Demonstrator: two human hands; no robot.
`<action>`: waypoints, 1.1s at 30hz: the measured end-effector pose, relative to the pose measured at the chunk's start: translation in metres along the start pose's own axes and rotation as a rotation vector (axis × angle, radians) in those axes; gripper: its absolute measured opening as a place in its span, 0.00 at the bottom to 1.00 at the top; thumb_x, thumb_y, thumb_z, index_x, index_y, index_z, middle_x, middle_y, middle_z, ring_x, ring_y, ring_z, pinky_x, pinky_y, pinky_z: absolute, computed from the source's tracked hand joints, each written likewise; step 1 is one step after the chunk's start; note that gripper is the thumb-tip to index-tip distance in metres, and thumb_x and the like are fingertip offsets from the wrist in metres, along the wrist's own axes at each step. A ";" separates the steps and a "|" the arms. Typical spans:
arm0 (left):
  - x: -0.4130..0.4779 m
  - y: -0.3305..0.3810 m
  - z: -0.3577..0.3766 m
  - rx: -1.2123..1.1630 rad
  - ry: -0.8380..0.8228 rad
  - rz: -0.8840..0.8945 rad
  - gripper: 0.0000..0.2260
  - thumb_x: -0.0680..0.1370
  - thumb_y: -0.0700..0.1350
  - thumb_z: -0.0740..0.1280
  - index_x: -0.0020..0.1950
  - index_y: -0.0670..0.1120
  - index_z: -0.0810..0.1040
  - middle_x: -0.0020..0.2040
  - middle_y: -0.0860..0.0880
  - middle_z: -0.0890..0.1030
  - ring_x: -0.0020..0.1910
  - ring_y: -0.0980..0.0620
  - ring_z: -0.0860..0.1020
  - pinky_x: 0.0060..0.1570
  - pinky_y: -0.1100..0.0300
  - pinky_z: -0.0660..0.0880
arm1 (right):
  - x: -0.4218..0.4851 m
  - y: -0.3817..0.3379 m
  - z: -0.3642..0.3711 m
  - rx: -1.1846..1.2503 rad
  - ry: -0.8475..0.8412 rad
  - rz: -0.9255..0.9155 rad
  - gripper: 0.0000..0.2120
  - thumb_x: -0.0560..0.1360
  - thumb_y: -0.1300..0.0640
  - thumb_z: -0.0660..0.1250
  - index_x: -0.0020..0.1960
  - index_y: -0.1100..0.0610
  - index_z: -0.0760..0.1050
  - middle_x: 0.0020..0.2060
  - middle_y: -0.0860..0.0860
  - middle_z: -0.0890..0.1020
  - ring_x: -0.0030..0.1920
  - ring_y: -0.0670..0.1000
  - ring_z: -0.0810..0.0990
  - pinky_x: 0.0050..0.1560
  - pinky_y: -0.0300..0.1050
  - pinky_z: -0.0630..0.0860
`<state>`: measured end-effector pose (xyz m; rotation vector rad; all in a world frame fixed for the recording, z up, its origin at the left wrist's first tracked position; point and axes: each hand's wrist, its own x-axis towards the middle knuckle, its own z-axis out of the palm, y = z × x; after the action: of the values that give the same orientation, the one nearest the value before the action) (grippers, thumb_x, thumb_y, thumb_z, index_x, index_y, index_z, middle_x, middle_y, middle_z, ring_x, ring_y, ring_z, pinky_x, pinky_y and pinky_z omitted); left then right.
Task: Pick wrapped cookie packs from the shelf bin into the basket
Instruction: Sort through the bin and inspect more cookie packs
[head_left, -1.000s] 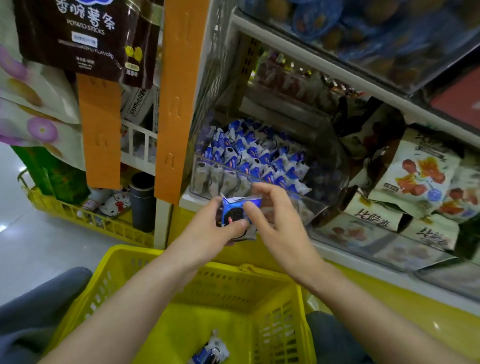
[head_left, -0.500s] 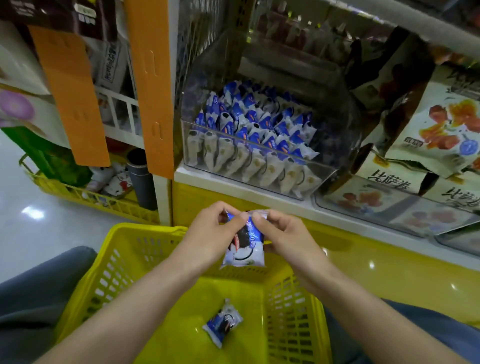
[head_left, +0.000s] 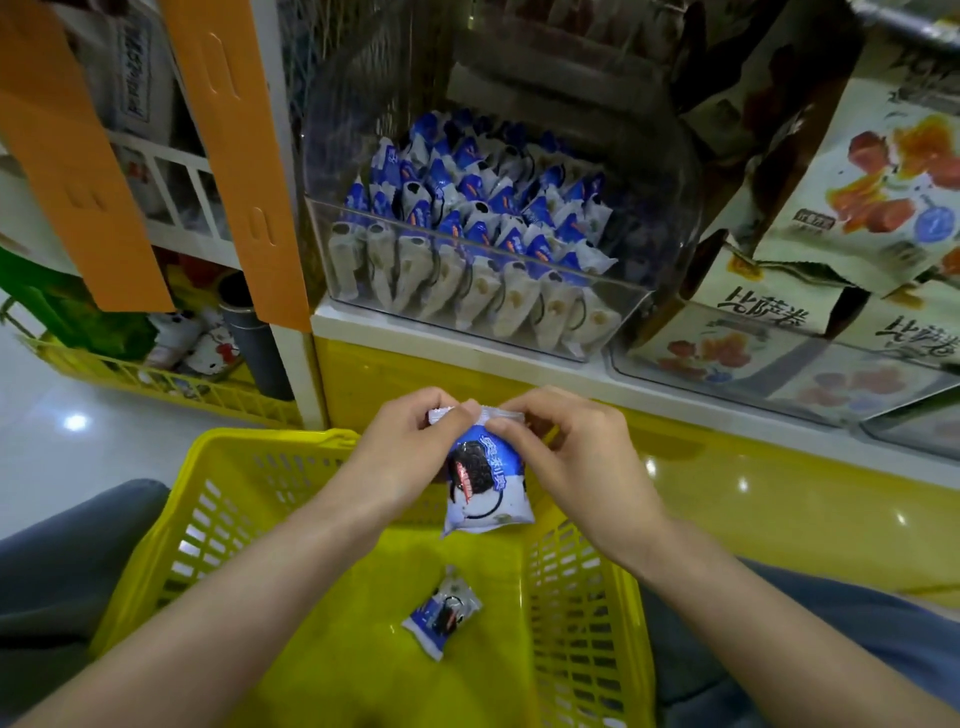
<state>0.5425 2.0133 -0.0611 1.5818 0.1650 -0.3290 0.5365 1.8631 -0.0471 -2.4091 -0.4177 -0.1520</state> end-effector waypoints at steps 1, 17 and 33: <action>-0.001 0.000 0.001 -0.036 -0.026 -0.026 0.07 0.77 0.46 0.65 0.40 0.45 0.74 0.34 0.48 0.78 0.30 0.58 0.76 0.27 0.71 0.70 | 0.000 0.001 -0.001 0.062 0.011 0.044 0.04 0.75 0.54 0.67 0.42 0.52 0.80 0.33 0.44 0.79 0.34 0.43 0.75 0.34 0.32 0.70; 0.006 -0.013 -0.003 0.030 0.143 0.116 0.10 0.80 0.41 0.59 0.46 0.41 0.79 0.40 0.44 0.81 0.35 0.55 0.76 0.34 0.61 0.77 | -0.006 0.009 0.002 0.600 -0.377 0.609 0.15 0.77 0.68 0.60 0.63 0.67 0.66 0.51 0.67 0.79 0.40 0.52 0.80 0.39 0.36 0.77; -0.001 -0.026 0.007 0.260 0.017 0.247 0.11 0.78 0.42 0.62 0.36 0.43 0.73 0.26 0.54 0.71 0.28 0.55 0.67 0.31 0.58 0.64 | -0.007 0.006 0.012 0.593 -0.210 0.413 0.04 0.75 0.62 0.66 0.44 0.55 0.72 0.41 0.54 0.78 0.38 0.49 0.75 0.40 0.44 0.74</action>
<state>0.5331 2.0075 -0.0861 1.8399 -0.0638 -0.1474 0.5323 1.8646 -0.0611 -1.8729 -0.0329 0.3632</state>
